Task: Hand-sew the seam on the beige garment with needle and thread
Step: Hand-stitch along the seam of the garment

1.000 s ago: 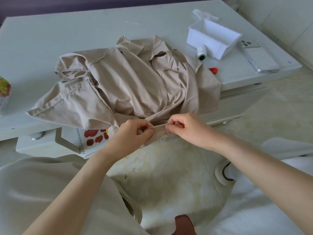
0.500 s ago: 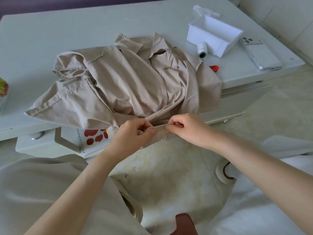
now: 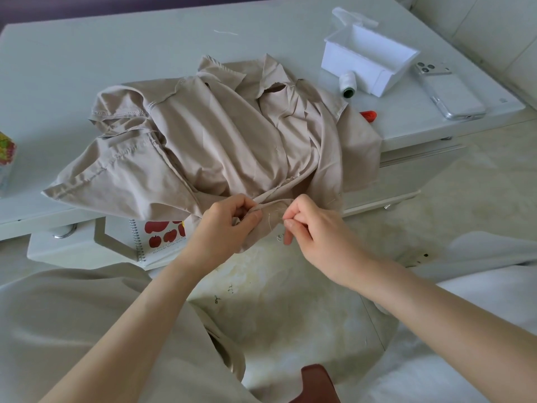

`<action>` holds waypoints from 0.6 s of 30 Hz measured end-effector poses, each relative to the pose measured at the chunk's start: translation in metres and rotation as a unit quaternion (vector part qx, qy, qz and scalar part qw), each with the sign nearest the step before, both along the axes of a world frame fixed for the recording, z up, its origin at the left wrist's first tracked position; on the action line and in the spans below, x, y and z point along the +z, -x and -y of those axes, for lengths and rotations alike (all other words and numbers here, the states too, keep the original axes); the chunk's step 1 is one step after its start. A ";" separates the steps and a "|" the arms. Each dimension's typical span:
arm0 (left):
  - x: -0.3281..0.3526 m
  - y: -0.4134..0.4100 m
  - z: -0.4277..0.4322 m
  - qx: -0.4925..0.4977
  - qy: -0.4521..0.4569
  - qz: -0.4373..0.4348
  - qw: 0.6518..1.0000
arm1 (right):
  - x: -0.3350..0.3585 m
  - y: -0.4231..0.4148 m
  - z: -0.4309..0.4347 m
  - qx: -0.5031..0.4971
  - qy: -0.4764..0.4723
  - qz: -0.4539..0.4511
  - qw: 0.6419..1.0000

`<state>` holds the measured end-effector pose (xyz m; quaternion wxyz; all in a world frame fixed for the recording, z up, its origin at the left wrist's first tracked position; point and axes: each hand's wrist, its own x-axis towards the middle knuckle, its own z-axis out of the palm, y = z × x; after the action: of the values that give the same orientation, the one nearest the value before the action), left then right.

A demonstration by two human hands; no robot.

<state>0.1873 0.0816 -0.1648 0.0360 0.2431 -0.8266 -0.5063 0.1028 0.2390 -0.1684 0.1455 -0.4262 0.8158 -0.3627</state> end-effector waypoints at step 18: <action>0.005 -0.003 -0.001 0.005 0.013 -0.014 1.000 | 0.001 -0.005 0.012 -0.003 -0.062 -0.041 0.997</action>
<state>0.1907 0.0828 -0.1594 0.0535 0.2396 -0.8311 -0.4991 0.1080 0.2269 -0.1678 0.1370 -0.4282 0.8434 -0.2944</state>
